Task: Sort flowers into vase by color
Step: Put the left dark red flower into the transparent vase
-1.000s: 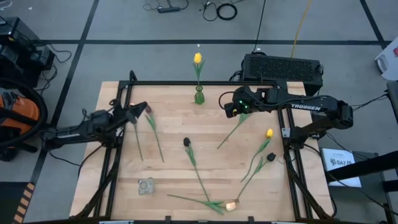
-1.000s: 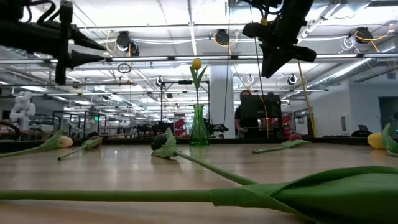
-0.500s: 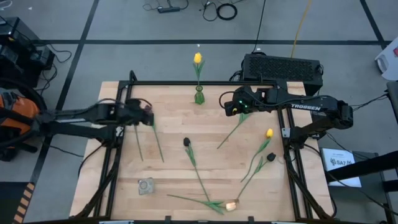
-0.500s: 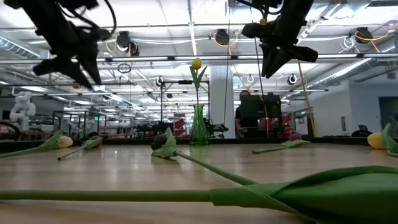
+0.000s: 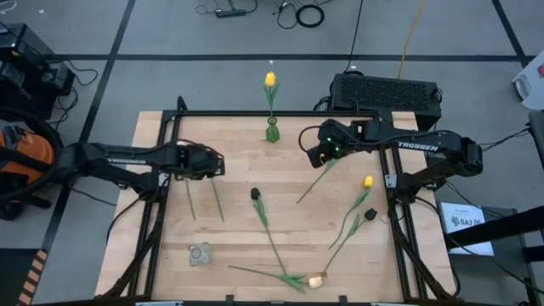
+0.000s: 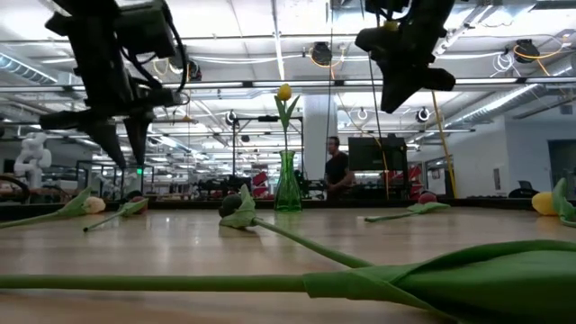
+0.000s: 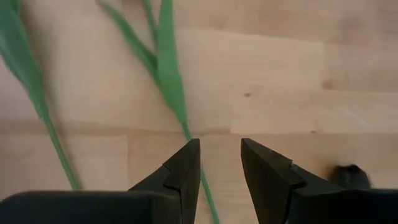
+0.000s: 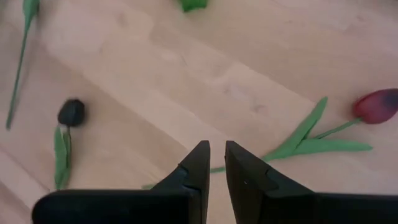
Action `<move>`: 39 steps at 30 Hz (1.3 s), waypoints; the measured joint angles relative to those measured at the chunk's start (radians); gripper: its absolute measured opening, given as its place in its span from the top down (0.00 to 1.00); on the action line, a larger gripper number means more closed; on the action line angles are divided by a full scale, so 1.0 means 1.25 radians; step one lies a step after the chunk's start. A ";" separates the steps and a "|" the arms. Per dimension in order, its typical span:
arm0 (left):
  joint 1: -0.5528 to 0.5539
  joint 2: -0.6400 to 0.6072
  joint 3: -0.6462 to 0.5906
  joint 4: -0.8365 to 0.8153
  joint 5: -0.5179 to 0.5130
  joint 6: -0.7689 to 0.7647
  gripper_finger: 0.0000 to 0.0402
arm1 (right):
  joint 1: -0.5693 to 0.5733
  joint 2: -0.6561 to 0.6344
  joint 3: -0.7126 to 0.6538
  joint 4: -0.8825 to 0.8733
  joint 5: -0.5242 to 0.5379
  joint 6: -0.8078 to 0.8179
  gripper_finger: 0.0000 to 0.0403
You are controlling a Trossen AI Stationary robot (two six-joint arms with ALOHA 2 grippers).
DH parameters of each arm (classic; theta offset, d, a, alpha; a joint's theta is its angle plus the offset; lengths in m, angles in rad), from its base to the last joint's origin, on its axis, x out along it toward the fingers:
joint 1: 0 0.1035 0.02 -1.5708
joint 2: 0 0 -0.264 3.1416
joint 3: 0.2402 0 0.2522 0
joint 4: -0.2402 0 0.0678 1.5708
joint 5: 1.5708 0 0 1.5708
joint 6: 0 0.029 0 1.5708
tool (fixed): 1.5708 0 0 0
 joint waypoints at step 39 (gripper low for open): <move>0.169 0.251 -0.016 0.123 0.032 0.183 0.99 | -0.004 0.000 0.000 -0.003 0.001 -0.280 0.89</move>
